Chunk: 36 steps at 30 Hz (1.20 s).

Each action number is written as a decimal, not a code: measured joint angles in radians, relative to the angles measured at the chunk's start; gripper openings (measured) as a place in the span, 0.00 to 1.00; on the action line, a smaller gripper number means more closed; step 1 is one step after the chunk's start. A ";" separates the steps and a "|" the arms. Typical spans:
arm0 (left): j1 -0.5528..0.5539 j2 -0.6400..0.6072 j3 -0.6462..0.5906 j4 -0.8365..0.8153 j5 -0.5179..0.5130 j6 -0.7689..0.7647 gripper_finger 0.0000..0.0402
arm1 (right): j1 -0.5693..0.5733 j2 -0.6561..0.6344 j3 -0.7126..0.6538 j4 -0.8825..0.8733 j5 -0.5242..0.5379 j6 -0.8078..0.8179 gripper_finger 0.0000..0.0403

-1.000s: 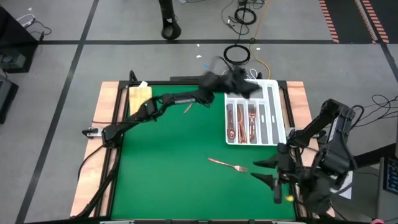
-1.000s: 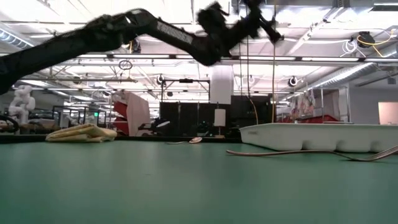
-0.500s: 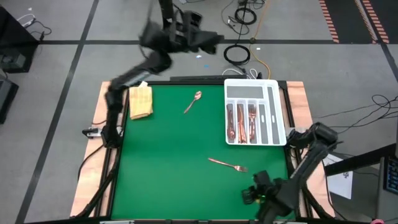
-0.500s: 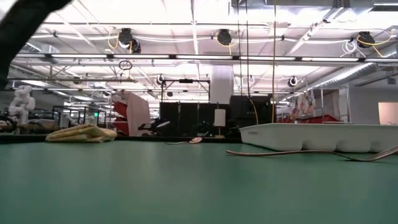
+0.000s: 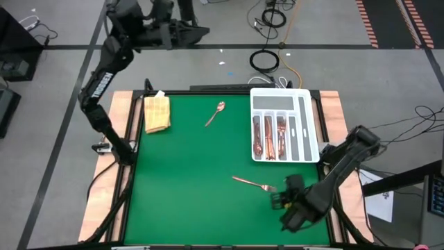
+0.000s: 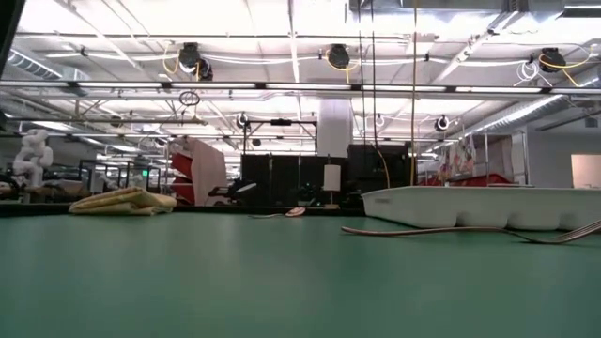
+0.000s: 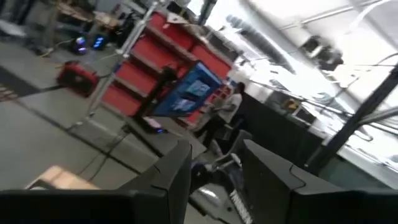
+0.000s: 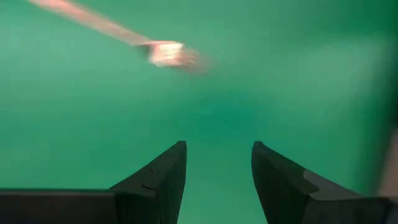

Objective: Sort silverware
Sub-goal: Put the gold fork into the silverware organizer

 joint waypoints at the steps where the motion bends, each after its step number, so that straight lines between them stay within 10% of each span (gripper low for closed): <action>1: 0.011 -0.005 0.000 -0.019 0.000 0.002 0.36 | -0.001 -0.025 -0.010 -0.054 -0.051 0.012 0.42; 17: 0.086 -0.006 -0.001 -0.333 0.035 0.212 0.36 | -0.135 -0.395 -0.741 0.792 -0.075 0.066 0.42; 36: 0.085 -0.006 -0.001 -0.344 0.049 0.266 0.36 | -0.180 -0.158 -0.765 1.036 0.014 0.057 0.39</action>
